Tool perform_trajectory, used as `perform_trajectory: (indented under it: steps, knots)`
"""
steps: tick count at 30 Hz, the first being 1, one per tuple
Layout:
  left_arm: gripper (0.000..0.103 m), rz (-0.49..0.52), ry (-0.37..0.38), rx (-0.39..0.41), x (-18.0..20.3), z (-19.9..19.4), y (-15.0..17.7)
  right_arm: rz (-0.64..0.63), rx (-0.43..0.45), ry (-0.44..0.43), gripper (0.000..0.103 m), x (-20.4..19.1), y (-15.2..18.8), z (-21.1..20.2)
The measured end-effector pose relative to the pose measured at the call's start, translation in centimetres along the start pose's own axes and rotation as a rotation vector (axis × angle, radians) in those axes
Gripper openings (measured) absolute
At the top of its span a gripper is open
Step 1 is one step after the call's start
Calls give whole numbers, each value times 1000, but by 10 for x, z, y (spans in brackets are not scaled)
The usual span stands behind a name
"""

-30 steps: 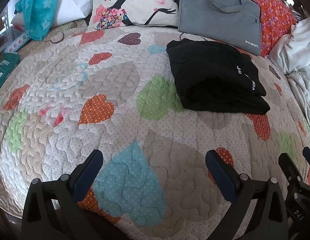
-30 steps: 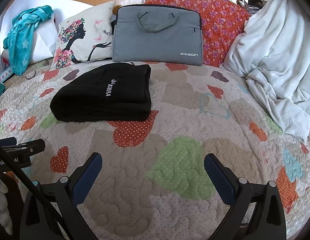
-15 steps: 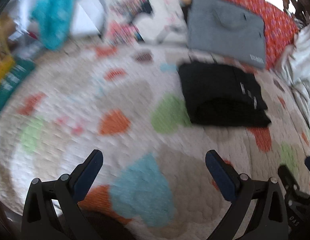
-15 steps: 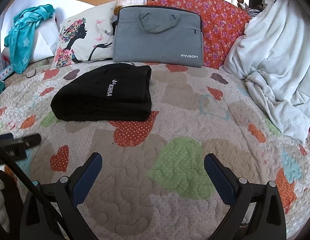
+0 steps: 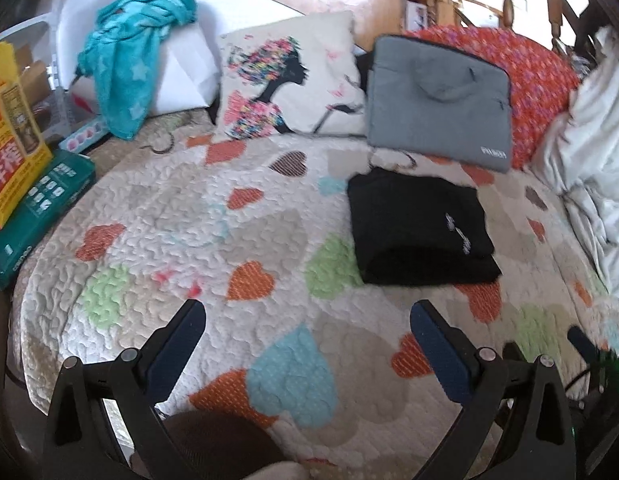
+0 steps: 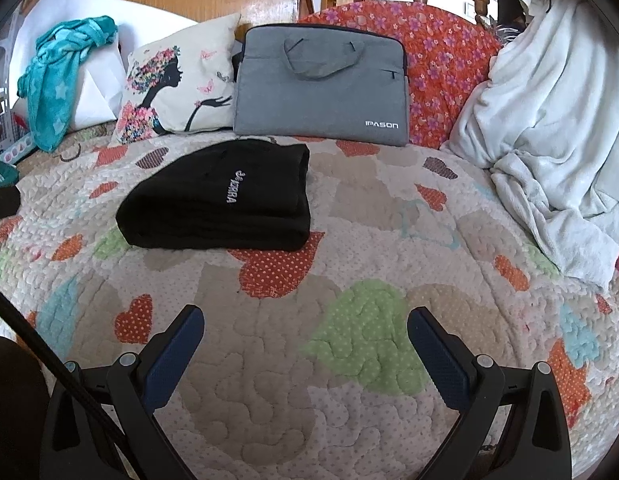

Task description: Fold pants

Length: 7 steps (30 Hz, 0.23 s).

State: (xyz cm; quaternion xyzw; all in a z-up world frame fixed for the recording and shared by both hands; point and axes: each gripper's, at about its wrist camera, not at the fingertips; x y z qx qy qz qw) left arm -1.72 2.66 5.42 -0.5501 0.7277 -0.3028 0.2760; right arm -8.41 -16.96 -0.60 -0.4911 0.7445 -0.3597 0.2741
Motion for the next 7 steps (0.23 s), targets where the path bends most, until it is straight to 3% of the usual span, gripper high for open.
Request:
perform_trajectory:
  steps: [7]
  knots:
    - [102,18,58,-105,18,14,15,35,-2,-31,103,5,-2,-1]
Point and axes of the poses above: each gripper's, at about its wrist camera, not at the fingertips, and z roughly the way its jaws point, x to its right, y to its underside, and after that the axes turned 5 degrees about z, right-handed
